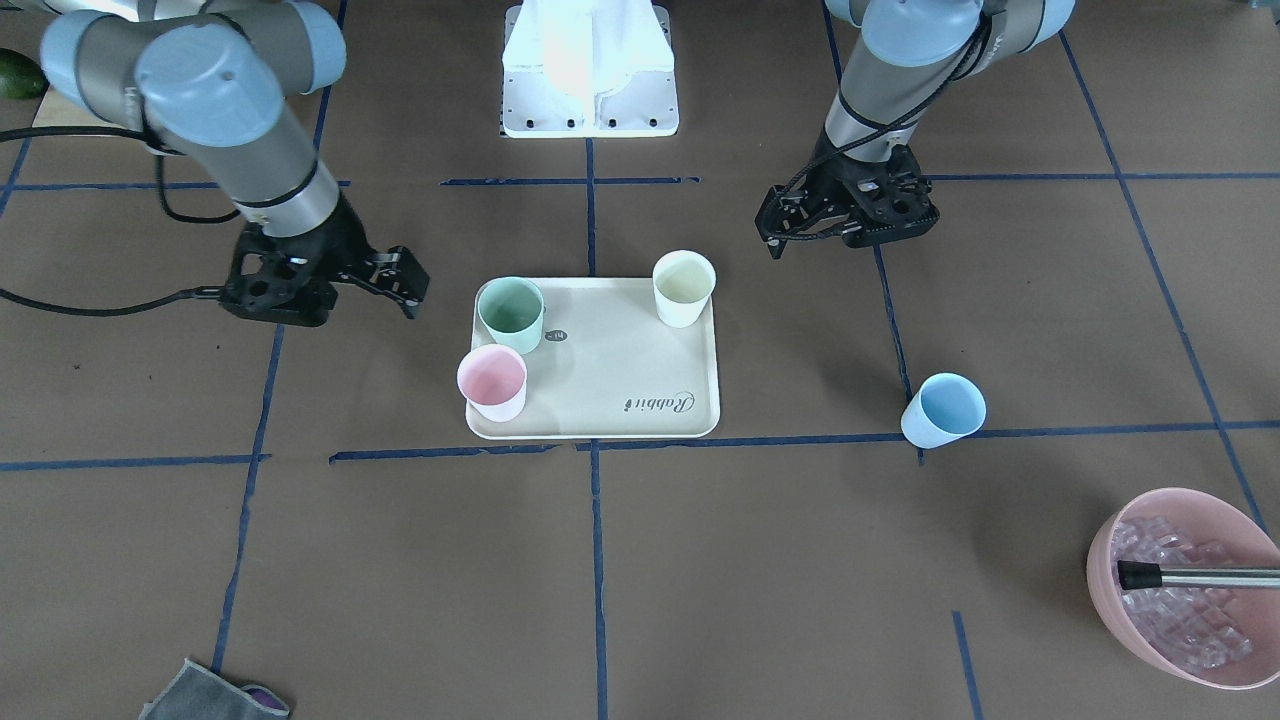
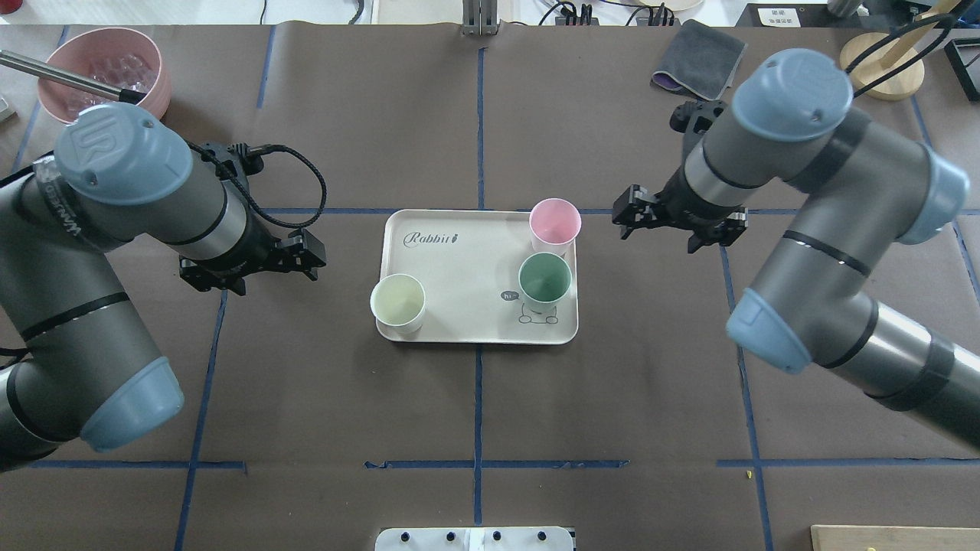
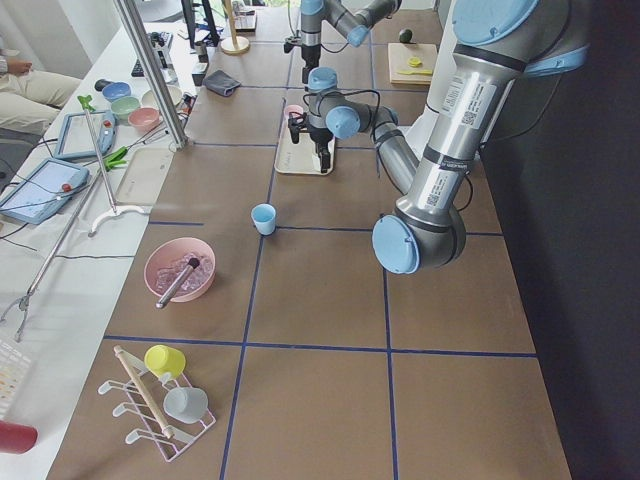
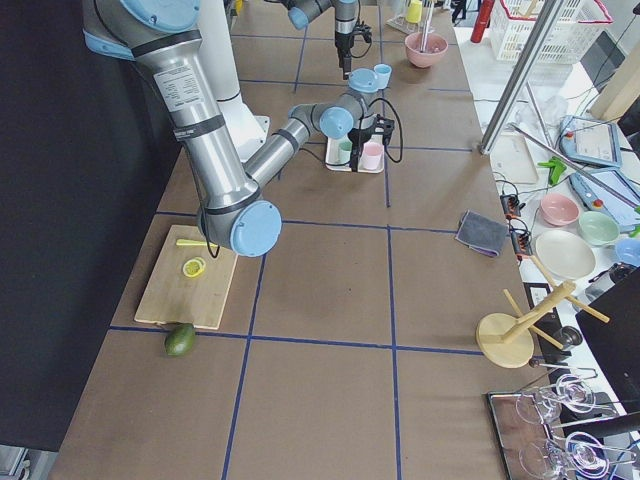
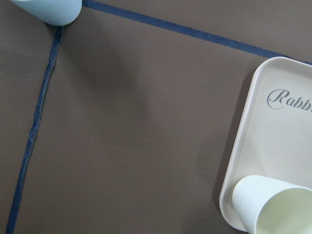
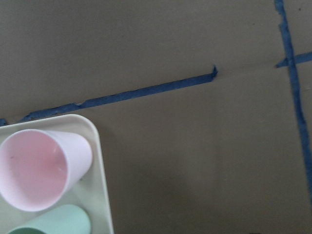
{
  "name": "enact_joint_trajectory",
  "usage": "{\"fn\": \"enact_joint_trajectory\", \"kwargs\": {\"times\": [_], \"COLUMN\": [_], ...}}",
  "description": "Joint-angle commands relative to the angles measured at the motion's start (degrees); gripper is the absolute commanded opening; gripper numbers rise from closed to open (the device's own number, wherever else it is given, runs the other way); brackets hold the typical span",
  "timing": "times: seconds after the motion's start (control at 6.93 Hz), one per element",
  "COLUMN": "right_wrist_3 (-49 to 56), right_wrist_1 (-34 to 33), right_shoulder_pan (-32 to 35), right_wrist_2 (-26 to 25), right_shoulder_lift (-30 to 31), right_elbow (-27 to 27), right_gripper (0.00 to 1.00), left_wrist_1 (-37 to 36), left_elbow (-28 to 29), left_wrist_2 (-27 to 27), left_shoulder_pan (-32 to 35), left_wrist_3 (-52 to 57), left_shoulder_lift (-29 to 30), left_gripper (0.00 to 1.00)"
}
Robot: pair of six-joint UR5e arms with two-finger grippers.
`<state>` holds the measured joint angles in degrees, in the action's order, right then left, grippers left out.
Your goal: Place all cups on tray
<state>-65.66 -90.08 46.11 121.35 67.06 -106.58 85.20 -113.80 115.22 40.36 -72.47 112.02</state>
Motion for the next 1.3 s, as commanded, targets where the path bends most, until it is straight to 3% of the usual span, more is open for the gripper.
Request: {"fn": "enact_joint_trajectory", "kwargs": {"times": [0.0, 0.29, 0.58, 1.16], "right_wrist_3": [18.03, 32.38, 32.53, 32.44], "right_wrist_1": [-0.01, 0.69, 0.7, 0.7], "right_shoulder_pan": [8.88, 14.52, 14.54, 14.54], "right_wrist_2": [5.28, 7.75, 7.41, 7.41], "right_shoulder_lift": [8.06, 14.21, 14.68, 14.77], "right_elbow": [-1.17, -1.17, -1.26, -1.52], "right_gripper": [1.0, 1.0, 1.0, 1.0], "left_wrist_1": [0.49, 1.89, 15.1, 24.3], "left_elbow": [3.64, 9.8, 18.05, 26.42], "left_wrist_2": [3.31, 6.85, 6.77, 6.77], "left_shoulder_pan": [8.2, 14.55, 14.66, 15.45], "left_wrist_3": [8.71, 17.77, 18.06, 17.54], "left_shoulder_lift": [-1.63, -1.54, -2.41, -2.59], "left_gripper": [1.0, 1.0, 1.0, 1.0]}}
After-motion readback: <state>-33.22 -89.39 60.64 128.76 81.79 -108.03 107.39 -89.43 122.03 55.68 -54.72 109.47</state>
